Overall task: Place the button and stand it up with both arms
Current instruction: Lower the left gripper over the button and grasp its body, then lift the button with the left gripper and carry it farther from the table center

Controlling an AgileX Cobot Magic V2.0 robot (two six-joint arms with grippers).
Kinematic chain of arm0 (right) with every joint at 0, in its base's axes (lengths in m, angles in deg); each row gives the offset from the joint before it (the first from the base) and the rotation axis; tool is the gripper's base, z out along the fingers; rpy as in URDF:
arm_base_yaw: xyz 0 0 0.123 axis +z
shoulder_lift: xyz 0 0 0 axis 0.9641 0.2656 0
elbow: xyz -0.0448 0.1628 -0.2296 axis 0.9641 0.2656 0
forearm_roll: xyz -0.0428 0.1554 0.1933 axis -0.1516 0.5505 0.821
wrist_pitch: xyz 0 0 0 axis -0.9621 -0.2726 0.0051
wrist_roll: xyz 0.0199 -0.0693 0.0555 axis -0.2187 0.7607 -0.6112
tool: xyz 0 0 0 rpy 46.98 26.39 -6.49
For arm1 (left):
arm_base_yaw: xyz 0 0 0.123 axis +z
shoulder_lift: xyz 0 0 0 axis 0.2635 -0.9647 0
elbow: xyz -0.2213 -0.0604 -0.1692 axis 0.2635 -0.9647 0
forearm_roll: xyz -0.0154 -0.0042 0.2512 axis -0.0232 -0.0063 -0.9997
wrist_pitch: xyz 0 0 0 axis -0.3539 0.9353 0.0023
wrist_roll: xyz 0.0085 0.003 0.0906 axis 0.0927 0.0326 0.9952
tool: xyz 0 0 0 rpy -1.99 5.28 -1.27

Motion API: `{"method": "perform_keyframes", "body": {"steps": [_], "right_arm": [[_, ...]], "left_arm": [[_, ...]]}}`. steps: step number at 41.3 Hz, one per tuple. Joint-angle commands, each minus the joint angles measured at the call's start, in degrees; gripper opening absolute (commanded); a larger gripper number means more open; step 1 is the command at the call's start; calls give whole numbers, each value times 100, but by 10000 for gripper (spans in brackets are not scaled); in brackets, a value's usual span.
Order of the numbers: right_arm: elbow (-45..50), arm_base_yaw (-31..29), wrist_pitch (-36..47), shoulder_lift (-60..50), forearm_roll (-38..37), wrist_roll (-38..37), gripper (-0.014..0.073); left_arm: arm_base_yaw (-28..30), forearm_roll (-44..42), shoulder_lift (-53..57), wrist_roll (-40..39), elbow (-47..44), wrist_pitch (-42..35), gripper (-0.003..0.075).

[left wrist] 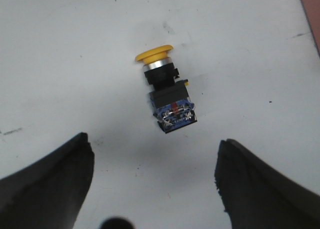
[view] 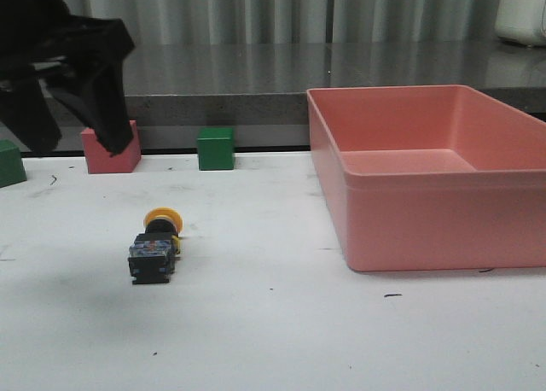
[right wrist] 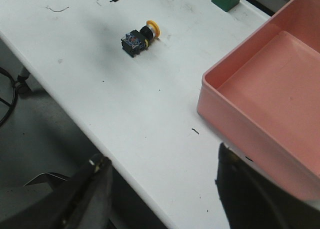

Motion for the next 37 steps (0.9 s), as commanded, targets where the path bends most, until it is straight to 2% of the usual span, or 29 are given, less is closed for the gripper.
{"method": "perform_keyframes", "body": {"steps": [1,13,23,37], "right_arm": [[-115,-26,299,0,51,57,476],[-115,-26,287,0,51,57,476],[-115,-26,283,0,51,57,476],[-115,-26,283,0,51,57,476]], "left_arm": [[-47,118,-278,-427,478,-10,501],[-218,-33,-1476,-1088,1334,56,501],[-502,-1001,-2255,-2216,1875,434,494],[-520,-964,-2577,-2590,1953,177,493]]}}
